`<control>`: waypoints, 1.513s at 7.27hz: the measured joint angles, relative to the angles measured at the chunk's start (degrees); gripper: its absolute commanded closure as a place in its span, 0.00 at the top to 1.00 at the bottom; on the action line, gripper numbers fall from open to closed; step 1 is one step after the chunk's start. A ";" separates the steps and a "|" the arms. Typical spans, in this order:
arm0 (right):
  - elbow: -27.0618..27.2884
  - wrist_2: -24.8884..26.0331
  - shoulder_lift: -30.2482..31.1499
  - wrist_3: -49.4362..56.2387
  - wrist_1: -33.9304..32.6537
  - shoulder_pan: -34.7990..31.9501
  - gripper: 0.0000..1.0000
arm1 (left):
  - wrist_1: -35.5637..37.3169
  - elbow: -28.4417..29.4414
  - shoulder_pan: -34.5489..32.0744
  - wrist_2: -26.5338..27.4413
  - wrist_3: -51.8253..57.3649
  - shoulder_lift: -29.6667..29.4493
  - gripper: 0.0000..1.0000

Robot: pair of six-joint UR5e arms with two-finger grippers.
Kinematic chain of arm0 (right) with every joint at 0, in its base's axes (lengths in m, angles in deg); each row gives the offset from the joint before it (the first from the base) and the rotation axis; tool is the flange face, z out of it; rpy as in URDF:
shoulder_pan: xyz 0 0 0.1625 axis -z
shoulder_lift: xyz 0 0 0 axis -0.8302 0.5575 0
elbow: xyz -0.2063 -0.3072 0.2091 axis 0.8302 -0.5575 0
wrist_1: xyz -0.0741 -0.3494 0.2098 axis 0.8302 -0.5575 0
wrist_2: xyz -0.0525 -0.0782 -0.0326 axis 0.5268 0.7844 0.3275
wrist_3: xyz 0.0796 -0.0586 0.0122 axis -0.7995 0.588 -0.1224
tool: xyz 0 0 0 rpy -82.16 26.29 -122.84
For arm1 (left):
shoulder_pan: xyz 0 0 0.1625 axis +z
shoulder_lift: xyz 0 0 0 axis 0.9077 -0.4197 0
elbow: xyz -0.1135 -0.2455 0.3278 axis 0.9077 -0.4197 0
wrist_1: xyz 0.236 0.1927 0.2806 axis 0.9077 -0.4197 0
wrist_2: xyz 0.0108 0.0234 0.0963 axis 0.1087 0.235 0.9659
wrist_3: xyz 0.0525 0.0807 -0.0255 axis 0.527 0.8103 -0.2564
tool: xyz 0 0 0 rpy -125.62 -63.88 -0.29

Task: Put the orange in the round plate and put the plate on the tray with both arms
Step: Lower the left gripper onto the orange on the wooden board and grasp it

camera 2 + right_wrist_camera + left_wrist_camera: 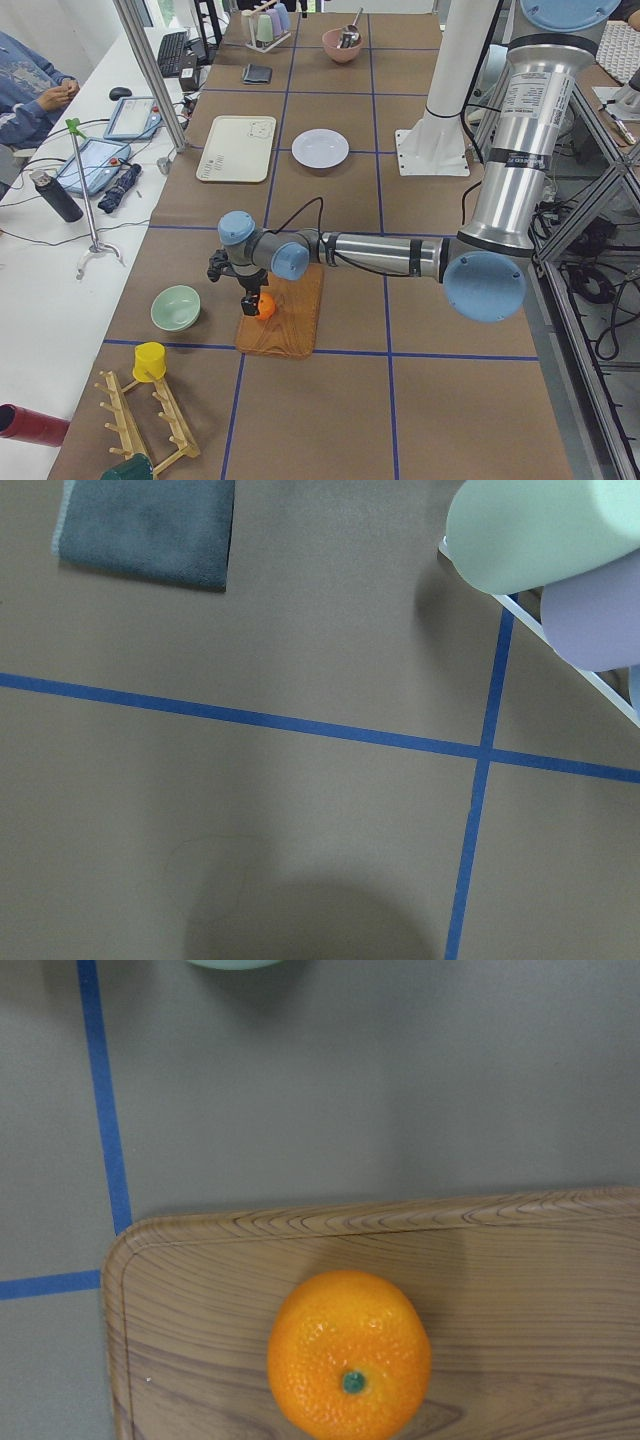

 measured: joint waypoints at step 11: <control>0.15 0.01 -0.29 -0.08 0.00 0.33 1.00 | -0.48 0.97 2.03 -1.25 -4.93 -2.91 0.00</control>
